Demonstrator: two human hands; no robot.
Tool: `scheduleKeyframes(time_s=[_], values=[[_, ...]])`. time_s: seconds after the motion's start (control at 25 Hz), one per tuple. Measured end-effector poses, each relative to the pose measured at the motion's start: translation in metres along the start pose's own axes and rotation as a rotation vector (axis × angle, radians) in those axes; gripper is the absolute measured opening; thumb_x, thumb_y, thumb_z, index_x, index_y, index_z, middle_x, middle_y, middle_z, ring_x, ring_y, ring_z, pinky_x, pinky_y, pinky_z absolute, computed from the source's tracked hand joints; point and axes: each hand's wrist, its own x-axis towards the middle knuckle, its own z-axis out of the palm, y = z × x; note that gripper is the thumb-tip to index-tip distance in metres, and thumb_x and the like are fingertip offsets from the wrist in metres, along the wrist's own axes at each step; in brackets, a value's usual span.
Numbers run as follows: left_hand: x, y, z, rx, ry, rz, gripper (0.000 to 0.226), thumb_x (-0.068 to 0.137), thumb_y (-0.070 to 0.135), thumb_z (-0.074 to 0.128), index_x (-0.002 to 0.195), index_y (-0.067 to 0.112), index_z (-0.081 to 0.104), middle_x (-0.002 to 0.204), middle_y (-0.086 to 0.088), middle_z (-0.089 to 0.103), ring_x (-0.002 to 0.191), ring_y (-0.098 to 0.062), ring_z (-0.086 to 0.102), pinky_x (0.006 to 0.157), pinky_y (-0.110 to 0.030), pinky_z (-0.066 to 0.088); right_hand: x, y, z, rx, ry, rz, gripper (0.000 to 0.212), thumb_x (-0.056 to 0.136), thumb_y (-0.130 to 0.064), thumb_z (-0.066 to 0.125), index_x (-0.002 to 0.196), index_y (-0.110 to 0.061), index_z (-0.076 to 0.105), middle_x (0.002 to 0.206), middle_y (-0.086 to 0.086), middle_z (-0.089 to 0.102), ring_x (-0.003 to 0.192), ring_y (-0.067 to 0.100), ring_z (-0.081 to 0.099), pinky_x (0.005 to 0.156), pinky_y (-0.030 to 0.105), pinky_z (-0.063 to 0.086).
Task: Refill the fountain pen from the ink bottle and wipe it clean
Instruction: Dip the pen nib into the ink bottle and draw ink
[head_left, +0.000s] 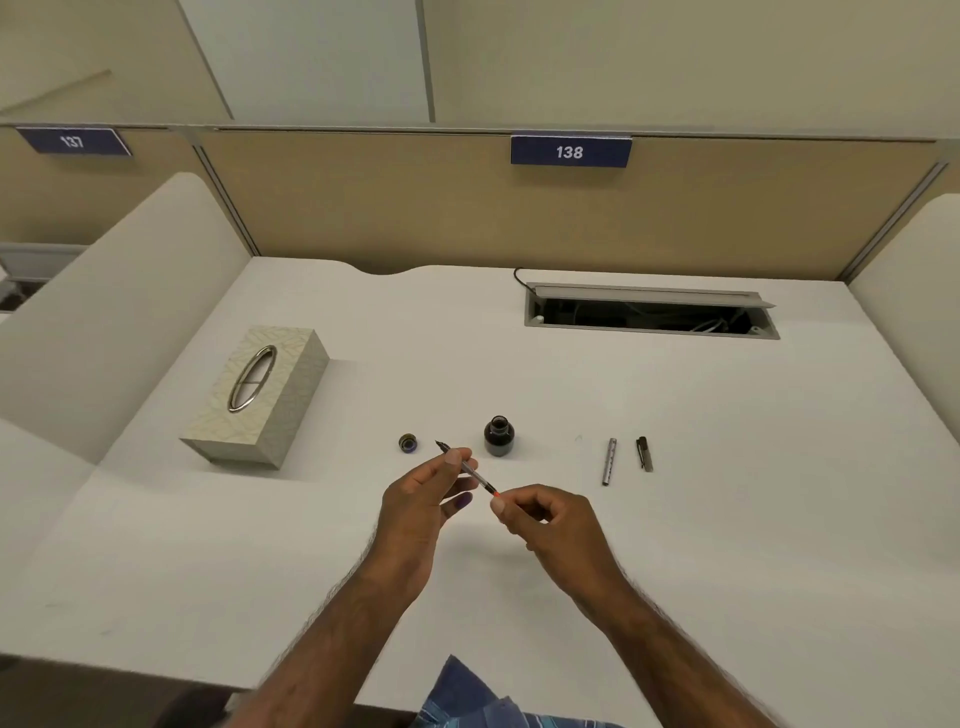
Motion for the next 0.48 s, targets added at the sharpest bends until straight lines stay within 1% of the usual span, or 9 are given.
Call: scheduleKeyframes(time_s=[0.2,0.32,0.4,0.48], values=[[-0.015,-0.009,0.001,-0.007,0.005,0.022,0.025,0.105,0.027,0.065,0.117,0.012,0.082,0.116,-0.010,0.082,0.105,-0.025,0.078,0.093,-0.039,0.061,-0.001,0.002,-0.008,0.089,0.010,0.003,0.009,0.094,-0.035,0.080,0.095,-0.027,0.084,0.088,-0.006,0.082,0.080,0.009,0.072,0.068,0.023,0.057],[-0.021,-0.016,0.000,0.032,-0.039,0.004,0.026,0.105,0.028,0.064,0.120,0.013,0.080,0.118,-0.008,0.082,0.112,-0.026,0.077,0.099,-0.042,0.060,0.000,0.003,-0.019,0.114,0.041,0.001,0.007,0.095,-0.034,0.080,0.094,-0.027,0.085,0.087,-0.006,0.082,0.077,0.007,0.072,0.064,0.023,0.055],[-0.022,-0.020,-0.003,0.097,-0.069,-0.006,0.027,0.105,0.027,0.065,0.124,0.013,0.077,0.118,-0.006,0.083,0.115,-0.025,0.076,0.099,-0.041,0.060,0.004,0.002,-0.026,0.109,0.079,-0.014,0.007,0.094,-0.033,0.081,0.093,-0.028,0.085,0.086,-0.006,0.082,0.076,0.007,0.072,0.064,0.024,0.055],[-0.018,-0.022,-0.009,0.168,-0.082,-0.005,0.026,0.104,0.026,0.067,0.125,0.014,0.076,0.116,-0.004,0.083,0.115,-0.024,0.076,0.098,-0.039,0.061,0.012,0.001,-0.032,0.098,0.126,-0.030,0.007,0.093,-0.034,0.082,0.092,-0.027,0.085,0.086,-0.006,0.082,0.078,0.013,0.074,0.069,0.027,0.055]])
